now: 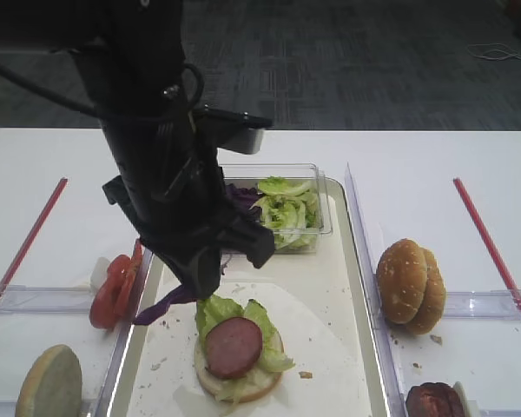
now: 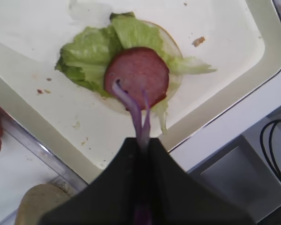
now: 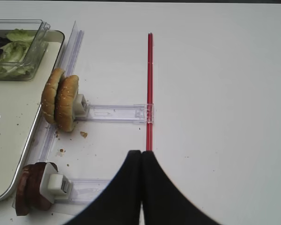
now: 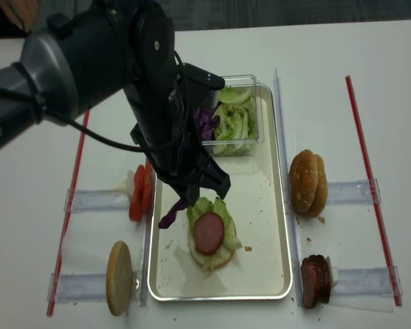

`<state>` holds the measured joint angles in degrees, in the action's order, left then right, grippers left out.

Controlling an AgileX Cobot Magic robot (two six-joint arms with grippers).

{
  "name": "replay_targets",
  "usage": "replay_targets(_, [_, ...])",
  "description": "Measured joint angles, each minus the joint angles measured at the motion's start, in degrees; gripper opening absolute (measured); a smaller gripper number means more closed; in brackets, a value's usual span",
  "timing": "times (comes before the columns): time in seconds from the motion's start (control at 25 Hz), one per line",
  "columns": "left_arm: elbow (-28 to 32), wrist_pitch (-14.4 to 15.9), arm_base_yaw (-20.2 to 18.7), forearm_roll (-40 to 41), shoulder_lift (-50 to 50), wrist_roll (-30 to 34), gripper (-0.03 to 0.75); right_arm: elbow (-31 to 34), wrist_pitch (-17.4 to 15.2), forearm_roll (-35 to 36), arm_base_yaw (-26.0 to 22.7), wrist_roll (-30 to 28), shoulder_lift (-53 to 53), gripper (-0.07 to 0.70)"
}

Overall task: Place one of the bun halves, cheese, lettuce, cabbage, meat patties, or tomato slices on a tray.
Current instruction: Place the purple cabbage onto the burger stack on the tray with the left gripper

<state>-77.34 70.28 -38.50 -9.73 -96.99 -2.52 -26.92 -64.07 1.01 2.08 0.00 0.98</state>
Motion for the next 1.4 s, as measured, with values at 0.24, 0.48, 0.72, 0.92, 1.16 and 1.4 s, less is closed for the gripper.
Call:
replay_targets(0.24, [1.81, -2.34, -2.27, 0.24, 0.0, 0.39, 0.05, 0.0, 0.0, 0.0, 0.0, 0.0, 0.0, 0.006])
replay_targets(0.48, [1.86, -8.4, -2.53, 0.24, -3.02, 1.33, 0.05, 0.0, 0.0, 0.0, 0.0, 0.0, 0.0, 0.006])
replay_targets(0.72, [1.86, -11.17, -2.53, 0.33, -7.85, 1.91, 0.05, 0.0, 0.0, 0.0, 0.0, 0.0, 0.0, 0.006])
replay_targets(0.92, [1.86, -13.36, -2.53, 0.33, -9.92, 2.52, 0.05, 0.0, 0.0, 0.0, 0.0, 0.0, 0.0, 0.006])
replay_targets(1.16, [1.86, -14.62, -2.53, 0.23, -10.5, 2.52, 0.049, 0.0, 0.0, 0.0, 0.0, 0.0, 0.0, 0.006])
replay_targets(1.4, [1.86, -14.83, -2.53, -0.57, -10.63, 2.83, 0.048, 0.0, 0.0, 0.0, 0.0, 0.0, 0.0, 0.006])
